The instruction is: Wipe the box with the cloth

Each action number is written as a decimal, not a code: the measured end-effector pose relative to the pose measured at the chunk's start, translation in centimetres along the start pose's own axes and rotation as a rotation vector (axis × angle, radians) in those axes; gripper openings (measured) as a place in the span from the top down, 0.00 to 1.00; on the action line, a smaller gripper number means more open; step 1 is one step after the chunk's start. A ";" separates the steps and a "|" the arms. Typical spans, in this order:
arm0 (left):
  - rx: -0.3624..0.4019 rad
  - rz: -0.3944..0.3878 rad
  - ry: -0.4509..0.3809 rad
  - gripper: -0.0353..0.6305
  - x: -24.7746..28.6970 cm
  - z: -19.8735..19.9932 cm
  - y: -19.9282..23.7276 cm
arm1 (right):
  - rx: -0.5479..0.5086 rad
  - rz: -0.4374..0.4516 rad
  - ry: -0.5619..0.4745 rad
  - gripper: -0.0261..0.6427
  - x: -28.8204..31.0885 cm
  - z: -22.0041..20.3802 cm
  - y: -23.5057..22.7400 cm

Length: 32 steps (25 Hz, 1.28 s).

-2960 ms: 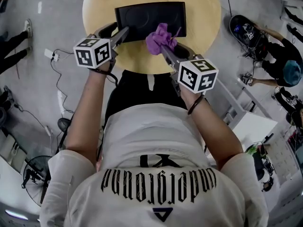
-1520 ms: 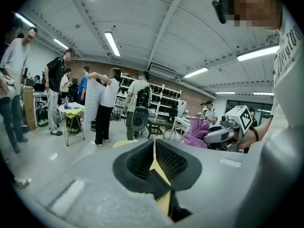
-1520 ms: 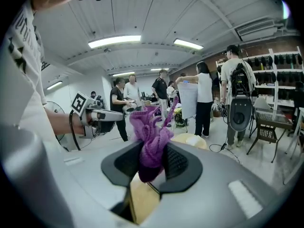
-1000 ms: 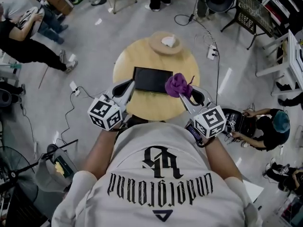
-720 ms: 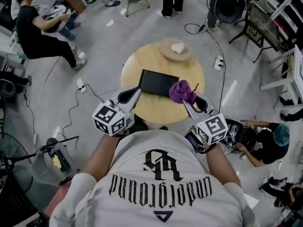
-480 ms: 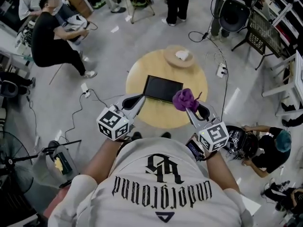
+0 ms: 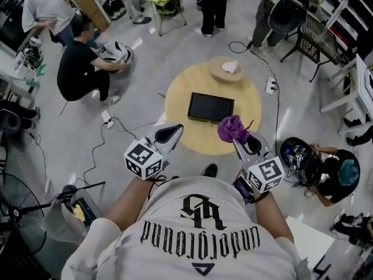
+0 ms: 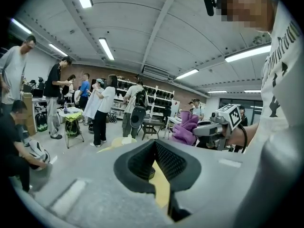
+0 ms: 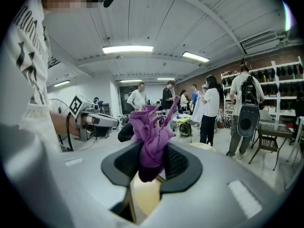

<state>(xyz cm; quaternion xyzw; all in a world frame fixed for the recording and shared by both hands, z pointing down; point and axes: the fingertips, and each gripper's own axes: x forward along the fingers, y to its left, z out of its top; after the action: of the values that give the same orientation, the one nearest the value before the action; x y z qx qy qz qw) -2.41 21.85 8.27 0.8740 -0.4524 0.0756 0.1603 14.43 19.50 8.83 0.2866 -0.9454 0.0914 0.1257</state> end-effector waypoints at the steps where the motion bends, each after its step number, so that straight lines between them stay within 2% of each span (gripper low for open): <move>1: -0.003 -0.007 -0.003 0.94 -1.0 -0.2 0.1 | 0.002 -0.008 0.001 0.80 0.0 0.0 1.0; 12: 0.031 -0.080 -0.040 0.94 -13.2 -3.0 -0.3 | -0.036 -0.103 -0.030 0.80 -1.6 0.8 12.5; 17: 0.045 -0.101 -0.040 0.94 -16.8 -4.4 -0.9 | -0.044 -0.144 -0.029 0.80 -3.5 0.1 15.7; 24: 0.062 -0.098 -0.056 0.94 -17.9 -4.4 -4.1 | -0.086 -0.131 -0.041 0.80 -7.1 0.3 16.8; 32: 0.079 -0.079 -0.073 0.94 -17.4 -5.6 -12.0 | -0.108 -0.080 -0.059 0.80 -14.9 -1.4 17.7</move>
<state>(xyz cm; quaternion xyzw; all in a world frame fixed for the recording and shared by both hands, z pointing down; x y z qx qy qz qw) -2.69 43.63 6.16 0.8990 -0.4198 0.0554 0.1120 16.71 42.10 4.07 0.3194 -0.9400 0.0266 0.1168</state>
